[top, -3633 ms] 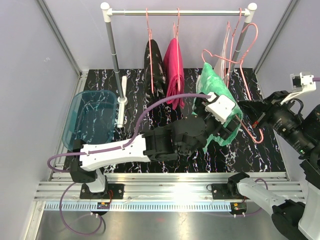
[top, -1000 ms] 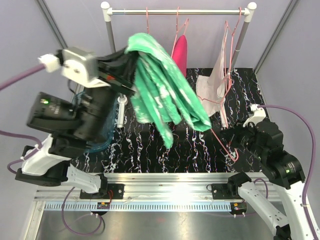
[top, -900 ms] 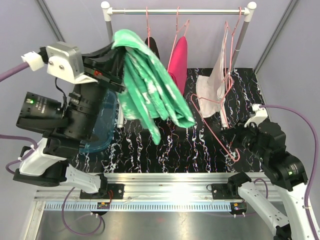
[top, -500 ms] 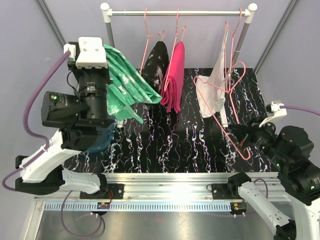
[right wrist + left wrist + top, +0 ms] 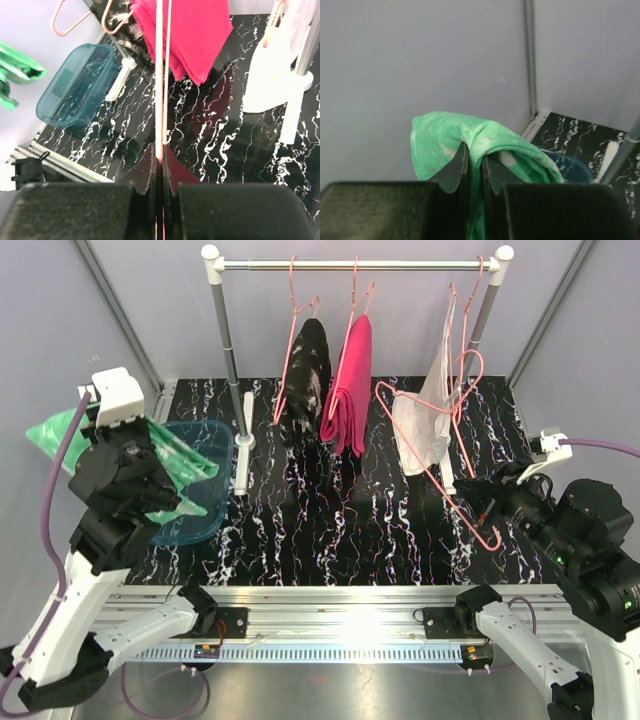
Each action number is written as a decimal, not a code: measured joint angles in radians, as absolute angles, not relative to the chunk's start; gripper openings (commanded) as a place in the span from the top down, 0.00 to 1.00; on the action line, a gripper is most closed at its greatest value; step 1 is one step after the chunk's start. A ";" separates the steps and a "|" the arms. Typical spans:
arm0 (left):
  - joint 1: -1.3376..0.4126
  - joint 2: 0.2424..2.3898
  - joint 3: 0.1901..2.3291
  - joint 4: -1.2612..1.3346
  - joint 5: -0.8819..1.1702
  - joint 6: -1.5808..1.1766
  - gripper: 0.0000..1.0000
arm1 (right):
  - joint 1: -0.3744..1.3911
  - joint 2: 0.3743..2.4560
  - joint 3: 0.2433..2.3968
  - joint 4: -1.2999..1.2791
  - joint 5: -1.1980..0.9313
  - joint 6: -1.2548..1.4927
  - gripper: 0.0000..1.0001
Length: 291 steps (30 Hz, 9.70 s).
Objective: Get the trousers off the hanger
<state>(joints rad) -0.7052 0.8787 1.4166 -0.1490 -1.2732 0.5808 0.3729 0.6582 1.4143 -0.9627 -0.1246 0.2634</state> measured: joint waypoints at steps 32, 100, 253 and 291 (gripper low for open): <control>-0.266 1.060 1.023 -0.539 -0.966 0.632 1.00 | 0.373 0.533 1.381 -0.908 -0.229 0.262 1.00; -0.311 1.655 1.187 -0.406 -0.817 0.525 1.00 | 0.373 0.501 1.414 -0.910 -0.227 0.257 1.00; -0.005 0.448 1.109 -0.989 -0.067 -0.429 0.01 | 0.454 1.482 1.793 -0.471 -0.154 0.429 0.00; -0.005 0.486 1.031 -0.953 0.123 -0.403 0.01 | 0.617 1.806 2.142 -0.809 0.356 0.185 1.00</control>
<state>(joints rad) -0.0048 0.4858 1.0313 -0.9527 0.1230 -0.4034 0.6174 1.8057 2.1422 -0.8093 0.3557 0.1852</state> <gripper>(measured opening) 0.987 0.091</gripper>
